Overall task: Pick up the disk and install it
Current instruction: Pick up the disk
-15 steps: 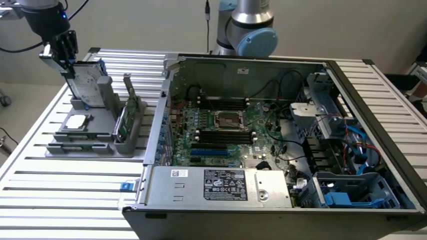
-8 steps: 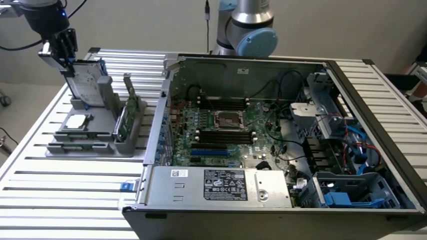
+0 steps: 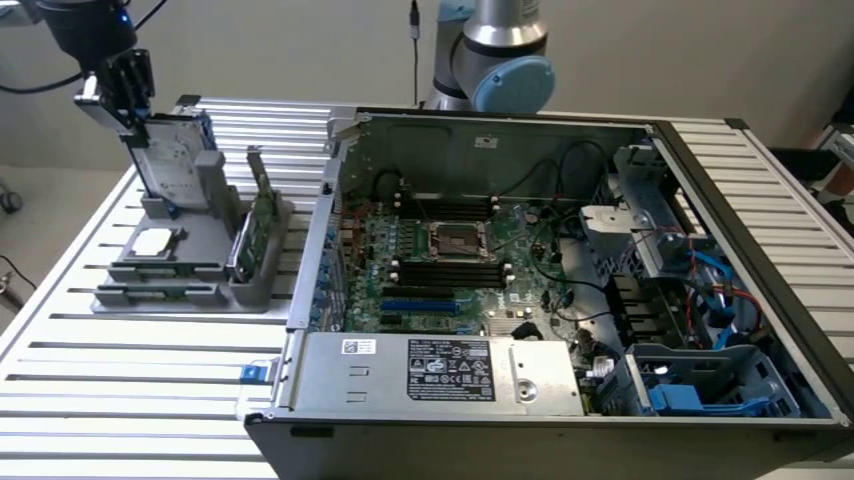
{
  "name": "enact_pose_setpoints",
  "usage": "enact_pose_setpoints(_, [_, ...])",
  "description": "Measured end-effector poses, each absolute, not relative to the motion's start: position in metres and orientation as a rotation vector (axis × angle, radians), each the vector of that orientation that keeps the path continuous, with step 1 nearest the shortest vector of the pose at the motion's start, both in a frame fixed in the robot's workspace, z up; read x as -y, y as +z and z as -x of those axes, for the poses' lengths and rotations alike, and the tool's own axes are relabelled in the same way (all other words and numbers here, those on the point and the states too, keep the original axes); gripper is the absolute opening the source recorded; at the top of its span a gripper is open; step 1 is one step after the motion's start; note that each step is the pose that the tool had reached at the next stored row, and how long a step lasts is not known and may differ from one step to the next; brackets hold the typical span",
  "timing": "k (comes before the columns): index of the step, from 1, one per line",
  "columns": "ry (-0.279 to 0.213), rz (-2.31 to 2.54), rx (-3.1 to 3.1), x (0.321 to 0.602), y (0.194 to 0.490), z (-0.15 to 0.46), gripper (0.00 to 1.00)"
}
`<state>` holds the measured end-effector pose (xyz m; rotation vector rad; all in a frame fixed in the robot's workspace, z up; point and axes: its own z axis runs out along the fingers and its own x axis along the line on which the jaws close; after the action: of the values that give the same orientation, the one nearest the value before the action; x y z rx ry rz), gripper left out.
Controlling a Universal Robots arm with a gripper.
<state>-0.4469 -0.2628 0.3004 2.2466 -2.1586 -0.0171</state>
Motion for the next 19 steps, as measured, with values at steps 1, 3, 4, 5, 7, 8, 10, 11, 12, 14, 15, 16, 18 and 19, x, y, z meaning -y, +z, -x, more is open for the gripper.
enact_pose_setpoints(1, [-0.014,-2.248,2.160,0.2625,0.3011,0.4469,0.33])
enact_pose_setpoints(3, [-0.010,-2.249,2.161,0.2619,0.3036,0.4469,0.33])
enact_pose_setpoints(4, [-0.007,-2.250,2.162,0.2616,0.3049,0.4469,0.33])
enact_pose_setpoints(5, [-0.005,-2.251,2.163,0.2613,0.3057,0.4469,0.33])
enact_pose_setpoints(7, [0.003,-2.255,2.167,0.2612,0.3057,0.4469,0.33])
enact_pose_setpoints(8, [0.008,-2.257,2.169,0.2612,0.3056,0.4469,0.33])
enact_pose_setpoints(10, [0.021,-2.263,2.174,0.2611,0.3050,0.4469,0.33])
enact_pose_setpoints(11, [0.028,-2.265,2.177,0.2611,0.3046,0.4470,0.33])
enact_pose_setpoints(12, [0.032,-2.267,2.179,0.2611,0.3041,0.4471,0.33])
enact_pose_setpoints(14, [0.038,-2.270,2.182,0.2611,0.3035,0.4475,0.33])
enact_pose_setpoints(15, [0.040,-2.271,2.182,0.2611,0.3032,0.4477,0.33])
enact_pose_setpoints(16, [0.042,-2.271,2.183,0.2611,0.3031,0.4477,0.33])
enact_pose_setpoints(18, [0.043,-2.272,2.183,0.2611,0.3031,0.4480,0.33])
enact_pose_setpoints(19, [0.043,-2.272,2.184,0.2611,0.3031,0.4482,0.33])
